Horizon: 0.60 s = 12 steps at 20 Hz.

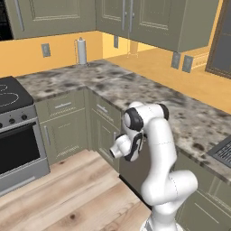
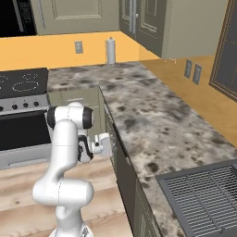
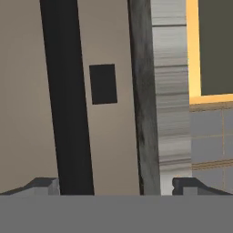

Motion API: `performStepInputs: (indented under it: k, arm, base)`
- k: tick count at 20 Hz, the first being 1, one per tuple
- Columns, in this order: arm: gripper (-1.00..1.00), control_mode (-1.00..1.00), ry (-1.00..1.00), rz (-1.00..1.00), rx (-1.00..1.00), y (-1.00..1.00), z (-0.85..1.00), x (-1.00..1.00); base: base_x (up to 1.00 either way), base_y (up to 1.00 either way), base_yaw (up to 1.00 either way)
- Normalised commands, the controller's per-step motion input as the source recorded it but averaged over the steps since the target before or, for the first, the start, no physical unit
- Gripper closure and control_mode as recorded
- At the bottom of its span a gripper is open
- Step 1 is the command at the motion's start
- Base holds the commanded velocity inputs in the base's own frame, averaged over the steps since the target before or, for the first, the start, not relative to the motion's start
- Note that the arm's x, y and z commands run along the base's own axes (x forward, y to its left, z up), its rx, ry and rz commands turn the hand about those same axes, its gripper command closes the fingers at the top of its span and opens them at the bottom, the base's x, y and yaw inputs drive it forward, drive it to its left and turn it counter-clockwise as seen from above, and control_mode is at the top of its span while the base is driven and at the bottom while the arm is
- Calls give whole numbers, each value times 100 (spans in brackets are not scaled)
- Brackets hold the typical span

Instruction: Open the dishwasher door and pull out the top rack.

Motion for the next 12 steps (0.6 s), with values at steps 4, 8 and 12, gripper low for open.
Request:
performStepInputs:
  k: [4,8,12]
  arm:
    - [-100,-100,0,0,-1,-14,-17,28]
    - [-100,-100,0,0,-1,-14,-17,28]
    - [-100,-100,0,0,-1,-14,-20,28]
  base:
    - [0,0,0]
    - [0,0,0]
    - [0,0,0]
